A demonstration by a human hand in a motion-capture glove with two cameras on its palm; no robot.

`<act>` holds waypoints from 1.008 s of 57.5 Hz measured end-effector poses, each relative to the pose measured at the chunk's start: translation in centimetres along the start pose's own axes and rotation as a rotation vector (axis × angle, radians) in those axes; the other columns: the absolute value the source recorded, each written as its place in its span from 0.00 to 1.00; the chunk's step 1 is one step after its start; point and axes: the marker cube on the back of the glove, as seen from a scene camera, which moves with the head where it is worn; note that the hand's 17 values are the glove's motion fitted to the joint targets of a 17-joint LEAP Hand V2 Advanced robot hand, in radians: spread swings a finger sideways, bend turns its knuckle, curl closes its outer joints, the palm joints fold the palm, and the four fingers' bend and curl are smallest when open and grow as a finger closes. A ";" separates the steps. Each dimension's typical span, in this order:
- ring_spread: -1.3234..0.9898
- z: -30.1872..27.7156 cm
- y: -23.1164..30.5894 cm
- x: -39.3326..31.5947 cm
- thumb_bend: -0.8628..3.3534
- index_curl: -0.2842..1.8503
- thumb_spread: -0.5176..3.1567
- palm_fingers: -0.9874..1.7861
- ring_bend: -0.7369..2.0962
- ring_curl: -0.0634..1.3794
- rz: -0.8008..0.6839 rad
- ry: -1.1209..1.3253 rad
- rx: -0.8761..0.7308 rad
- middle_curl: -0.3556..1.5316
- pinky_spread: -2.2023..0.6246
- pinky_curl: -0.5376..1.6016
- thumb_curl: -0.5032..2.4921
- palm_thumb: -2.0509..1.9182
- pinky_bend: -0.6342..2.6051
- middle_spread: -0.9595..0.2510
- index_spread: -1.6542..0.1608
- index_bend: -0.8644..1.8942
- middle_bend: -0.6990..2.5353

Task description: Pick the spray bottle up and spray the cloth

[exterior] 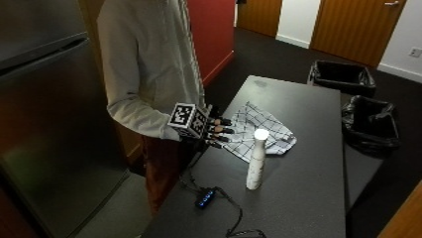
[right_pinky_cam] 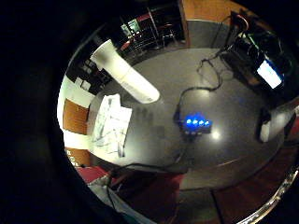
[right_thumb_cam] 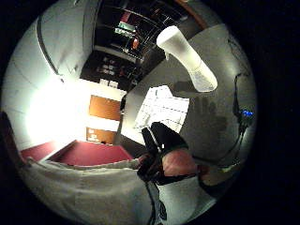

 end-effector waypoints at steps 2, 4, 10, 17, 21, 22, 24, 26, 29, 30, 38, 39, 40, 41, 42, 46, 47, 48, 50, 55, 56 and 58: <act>0.57 -0.2 -0.3 0.2 0.20 0.21 0.40 0.33 0.36 0.24 -0.017 0.027 -0.004 0.35 0.85 0.42 0.28 0.67 0.33 0.74 0.67 0.36 0.27; 0.56 -0.5 -0.6 0.3 0.20 0.21 0.40 0.34 0.35 0.24 -0.033 0.049 -0.008 0.35 0.85 0.41 0.28 0.67 0.33 0.74 0.68 0.36 0.27; 0.56 -1.0 -1.6 0.8 0.20 0.21 0.40 0.34 0.35 0.24 -0.061 0.069 -0.018 0.35 0.85 0.41 0.28 0.67 0.33 0.74 0.68 0.36 0.27; 0.56 -1.4 -2.8 1.5 0.20 0.22 0.40 0.34 0.36 0.24 -0.076 0.073 -0.022 0.35 0.85 0.41 0.28 0.67 0.33 0.74 0.68 0.36 0.27; 0.56 -1.5 -3.4 1.9 0.20 0.22 0.40 0.34 0.36 0.24 -0.078 0.049 -0.043 0.35 0.85 0.41 0.28 0.67 0.33 0.74 0.68 0.36 0.27; 0.56 -1.4 -3.5 2.0 0.20 0.22 0.40 0.35 0.36 0.24 -0.077 0.042 -0.048 0.35 0.85 0.41 0.28 0.67 0.33 0.74 0.68 0.36 0.27; 0.56 -1.2 -3.6 2.0 0.20 0.22 0.40 0.35 0.36 0.24 -0.077 0.026 -0.057 0.35 0.85 0.41 0.28 0.67 0.33 0.74 0.68 0.36 0.27; 0.56 -1.1 -3.8 2.1 0.20 0.22 0.40 0.35 0.36 0.24 -0.076 0.006 -0.064 0.35 0.85 0.41 0.28 0.67 0.33 0.74 0.68 0.36 0.27; 0.56 -1.2 -4.4 2.4 0.20 0.22 0.40 0.34 0.36 0.24 -0.070 -0.038 -0.075 0.35 0.85 0.41 0.28 0.66 0.33 0.74 0.68 0.36 0.27; 0.56 -1.2 -4.6 2.6 0.20 0.22 0.39 0.34 0.36 0.24 -0.068 -0.054 -0.082 0.35 0.85 0.41 0.28 0.66 0.33 0.74 0.68 0.36 0.27; 0.55 -1.1 -5.6 3.4 0.20 0.22 0.39 0.34 0.36 0.24 -0.065 -0.143 -0.130 0.35 0.85 0.41 0.28 0.66 0.33 0.73 0.68 0.36 0.27; 0.55 -1.2 -5.8 3.5 0.20 0.22 0.39 0.34 0.36 0.25 -0.065 -0.152 -0.132 0.35 0.85 0.41 0.28 0.66 0.33 0.73 0.68 0.36 0.27; 0.55 -1.2 -5.9 3.5 0.20 0.22 0.39 0.34 0.36 0.25 -0.065 -0.161 -0.135 0.35 0.85 0.41 0.28 0.66 0.33 0.73 0.68 0.36 0.27; 0.55 -1.2 -5.9 3.6 0.20 0.22 0.39 0.34 0.36 0.25 -0.067 -0.170 -0.139 0.35 0.85 0.41 0.28 0.66 0.33 0.73 0.68 0.36 0.27; 0.55 -1.2 -5.9 3.6 0.20 0.22 0.39 0.34 0.36 0.25 -0.068 -0.178 -0.145 0.35 0.85 0.41 0.28 0.66 0.33 0.73 0.68 0.36 0.27; 0.55 -1.3 -6.1 3.9 0.20 0.22 0.39 0.34 0.37 0.25 -0.075 -0.204 -0.167 0.35 0.85 0.41 0.28 0.66 0.33 0.73 0.68 0.36 0.27; 0.55 -1.4 -6.1 4.0 0.20 0.22 0.39 0.34 0.37 0.25 -0.075 -0.211 -0.174 0.35 0.85 0.41 0.28 0.66 0.33 0.73 0.68 0.36 0.27; 0.55 -1.4 -6.1 4.0 0.20 0.22 0.39 0.34 0.37 0.25 -0.075 -0.218 -0.180 0.35 0.85 0.42 0.28 0.65 0.33 0.73 0.68 0.36 0.27; 0.55 -1.5 -6.2 4.2 0.20 0.22 0.39 0.34 0.37 0.25 -0.073 -0.230 -0.189 0.35 0.85 0.42 0.28 0.65 0.33 0.73 0.67 0.36 0.27; 0.55 -1.5 -6.6 4.8 0.20 0.22 0.38 0.34 0.37 0.25 -0.072 -0.252 -0.213 0.35 0.85 0.42 0.28 0.65 0.34 0.73 0.67 0.36 0.27; 0.55 -1.4 -6.6 4.9 0.20 0.22 0.38 0.34 0.37 0.25 -0.072 -0.256 -0.219 0.35 0.85 0.42 0.28 0.65 0.34 0.73 0.67 0.36 0.27; 0.55 -1.4 -6.6 5.1 0.20 0.22 0.38 0.34 0.37 0.25 -0.069 -0.269 -0.231 0.35 0.85 0.42 0.28 0.65 0.34 0.72 0.67 0.36 0.27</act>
